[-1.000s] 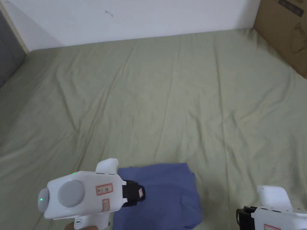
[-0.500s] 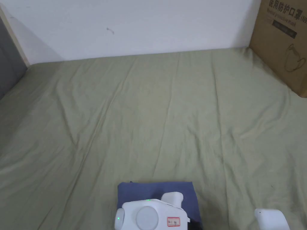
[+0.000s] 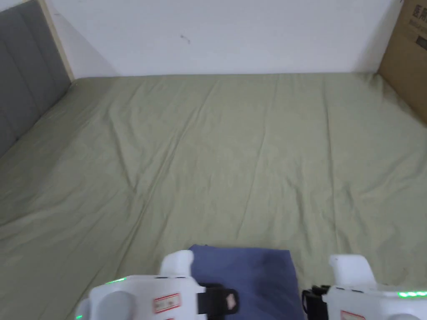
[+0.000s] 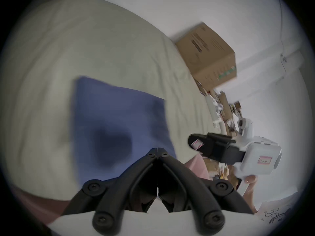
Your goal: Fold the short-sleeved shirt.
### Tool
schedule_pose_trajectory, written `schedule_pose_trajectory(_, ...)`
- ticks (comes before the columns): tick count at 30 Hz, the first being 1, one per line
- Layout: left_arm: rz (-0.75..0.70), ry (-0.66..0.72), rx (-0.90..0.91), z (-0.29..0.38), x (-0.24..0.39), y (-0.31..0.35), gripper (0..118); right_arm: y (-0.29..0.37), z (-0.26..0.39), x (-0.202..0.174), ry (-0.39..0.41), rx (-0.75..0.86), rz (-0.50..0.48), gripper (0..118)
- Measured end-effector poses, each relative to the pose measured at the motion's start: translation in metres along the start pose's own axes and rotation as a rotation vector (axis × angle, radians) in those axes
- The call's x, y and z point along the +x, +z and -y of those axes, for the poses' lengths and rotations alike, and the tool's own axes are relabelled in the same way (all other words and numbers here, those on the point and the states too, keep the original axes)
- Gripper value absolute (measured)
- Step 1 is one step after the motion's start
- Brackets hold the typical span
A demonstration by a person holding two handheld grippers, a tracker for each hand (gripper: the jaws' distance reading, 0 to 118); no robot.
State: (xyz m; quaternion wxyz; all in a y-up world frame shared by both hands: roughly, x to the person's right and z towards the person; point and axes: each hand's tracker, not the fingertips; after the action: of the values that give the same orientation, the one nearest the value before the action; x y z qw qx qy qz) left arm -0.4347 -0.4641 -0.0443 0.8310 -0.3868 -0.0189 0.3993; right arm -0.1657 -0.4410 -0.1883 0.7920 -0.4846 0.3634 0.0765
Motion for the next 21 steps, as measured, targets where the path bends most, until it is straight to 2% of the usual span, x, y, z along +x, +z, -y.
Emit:
schedule_pose_trajectory(2,-0.034,0.044,0.013,0.006,-0.029,0.022,0,-0.012,-0.014,-0.017,0.035,0.004,-0.055,4)
schedule_pose_trajectory(4,-0.041,0.068,0.001,0.012,-0.055,0.035,0,-0.035,-0.024,-0.027,0.032,-0.02,-0.114,4)
schedule_pose_trajectory(5,-0.046,0.09,0.015,0.015,-0.064,0.04,6,-0.05,-0.026,-0.032,0.02,-0.062,-0.098,4)
schedule_pose_trajectory(7,-0.027,0.119,0.041,0.019,-0.079,0.046,34,-0.082,-0.023,-0.034,0.027,-0.132,-0.061,4)
schedule_pose_trajectory(8,-0.006,0.151,0.057,0.02,-0.089,0.045,56,-0.097,-0.019,-0.033,0.031,-0.157,-0.034,4)
schedule_pose_trajectory(9,0.022,0.183,0.066,0.018,-0.096,0.043,87,-0.106,-0.016,-0.032,0.014,-0.182,-0.017,4)
schedule_pose_trajectory(10,0.039,0.209,0.058,0.016,-0.102,0.04,98,-0.106,-0.014,-0.029,0.0,-0.16,-0.035,4)
schedule_pose_trajectory(12,0.058,0.239,0.037,0.009,-0.093,0.036,101,-0.097,-0.019,-0.027,-0.053,-0.147,-0.052,4)
schedule_pose_trajectory(19,0.205,0.367,-0.032,-0.023,-0.11,-0.034,105,-0.096,-0.019,-0.026,-0.076,-0.15,-0.049,4)
schedule_pose_trajectory(21,0.304,0.381,-0.046,-0.031,-0.111,-0.052,104,-0.097,-0.02,-0.027,-0.065,-0.152,-0.043,4)
